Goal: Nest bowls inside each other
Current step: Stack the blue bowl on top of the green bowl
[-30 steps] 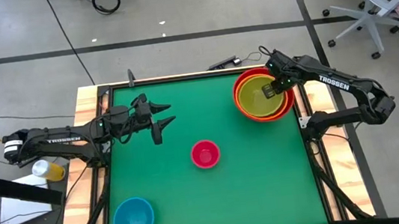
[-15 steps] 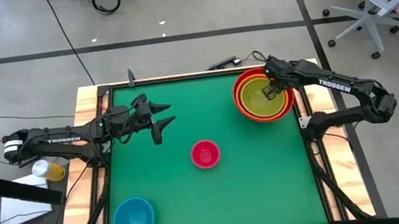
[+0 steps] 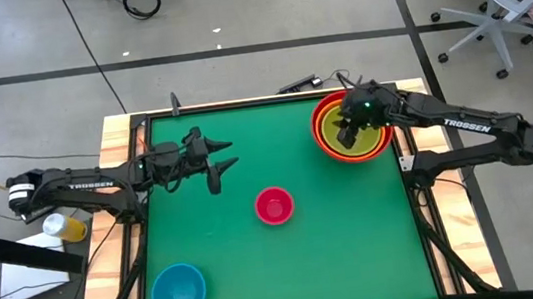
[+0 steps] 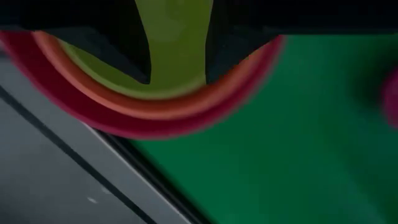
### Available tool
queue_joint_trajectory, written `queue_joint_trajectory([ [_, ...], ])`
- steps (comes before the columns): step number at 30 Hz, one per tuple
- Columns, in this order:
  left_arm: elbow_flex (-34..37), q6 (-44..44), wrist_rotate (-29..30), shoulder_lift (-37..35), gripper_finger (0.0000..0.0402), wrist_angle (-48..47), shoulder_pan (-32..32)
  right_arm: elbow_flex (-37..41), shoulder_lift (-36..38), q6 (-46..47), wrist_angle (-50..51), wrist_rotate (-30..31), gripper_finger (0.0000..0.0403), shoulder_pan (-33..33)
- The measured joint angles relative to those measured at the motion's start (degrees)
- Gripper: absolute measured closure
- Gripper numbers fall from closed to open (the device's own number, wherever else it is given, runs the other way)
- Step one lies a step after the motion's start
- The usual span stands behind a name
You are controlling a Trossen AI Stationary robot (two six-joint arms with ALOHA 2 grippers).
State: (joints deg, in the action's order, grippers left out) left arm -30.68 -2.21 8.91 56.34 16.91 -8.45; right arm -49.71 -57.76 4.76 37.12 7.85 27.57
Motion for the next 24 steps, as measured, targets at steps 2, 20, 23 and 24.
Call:
queue_joint_trajectory([
  [2,0.00,0.19,-0.02,-0.02,0.0169,0.02,0.88,0.00,0.02,0.87,-1.49,-0.48,0.0246,-1.73],
  [20,0.00,-0.03,6.83,-0.15,0.0169,-3.87,14.06,0.00,-2.32,9.52,-12.72,-0.22,0.0246,-19.01],
  [23,0.00,-0.52,8.73,-0.15,0.0169,-6.81,17.05,0.00,-3.68,7.12,-15.38,-0.15,0.0246,-21.13],
  [24,0.00,-1.00,9.43,-0.15,0.0169,-7.64,17.90,0.00,-4.41,6.35,-16.64,-0.15,0.0246,-21.81],
])
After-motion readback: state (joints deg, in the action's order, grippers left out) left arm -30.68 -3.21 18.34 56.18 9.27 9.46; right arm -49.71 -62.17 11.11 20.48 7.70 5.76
